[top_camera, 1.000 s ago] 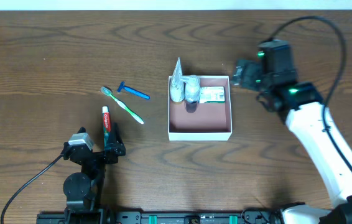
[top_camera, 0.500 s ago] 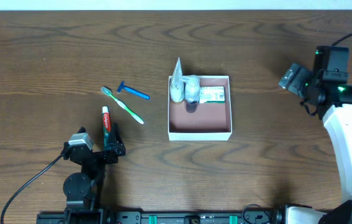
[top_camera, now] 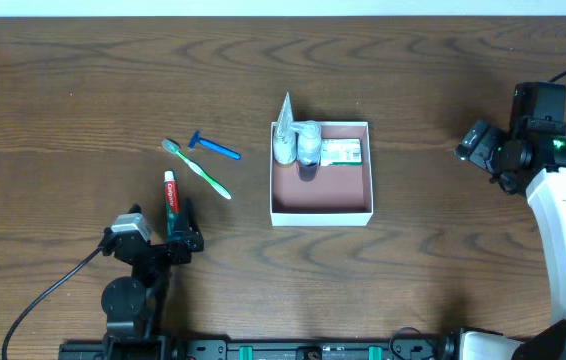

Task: Pack container
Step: 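Open the right gripper and retract it to the right side, then reach the left gripper to the Colgate toothpaste tube and grasp it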

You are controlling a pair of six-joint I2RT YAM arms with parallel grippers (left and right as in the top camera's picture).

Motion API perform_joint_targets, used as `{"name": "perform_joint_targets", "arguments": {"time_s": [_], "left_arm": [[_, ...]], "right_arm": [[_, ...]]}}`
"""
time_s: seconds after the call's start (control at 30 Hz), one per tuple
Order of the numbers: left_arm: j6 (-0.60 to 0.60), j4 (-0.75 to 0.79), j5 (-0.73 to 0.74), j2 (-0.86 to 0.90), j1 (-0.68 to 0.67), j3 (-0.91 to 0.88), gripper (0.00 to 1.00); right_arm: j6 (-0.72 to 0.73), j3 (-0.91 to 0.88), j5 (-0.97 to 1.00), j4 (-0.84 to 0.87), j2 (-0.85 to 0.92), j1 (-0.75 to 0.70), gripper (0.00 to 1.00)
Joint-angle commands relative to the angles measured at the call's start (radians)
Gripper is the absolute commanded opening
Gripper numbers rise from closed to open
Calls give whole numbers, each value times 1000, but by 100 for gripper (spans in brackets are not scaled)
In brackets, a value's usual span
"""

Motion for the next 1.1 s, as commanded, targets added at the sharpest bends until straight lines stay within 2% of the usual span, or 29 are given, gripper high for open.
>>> {"name": "perform_joint_targets", "arguments": {"time_s": [0.0,0.2,0.47,0.77,1.07], "left_arm": [[-83,-87,51,60,3,50,98],[-76,-285,-28,393,3,327,98],[107,-455,-4,935,3,735,98],[182,-406,-9,1283,3,767,98],[238,-388,-50,1437,3,767,98]], "right_arm": [[6,13,6,0,-19,-7,99],[6,13,6,0,-19,-7,99],[6,13,6,0,-19,-7,99],[6,13,6,0,-19,-7,99],[6,13,6,0,-19,-7,99]]}}
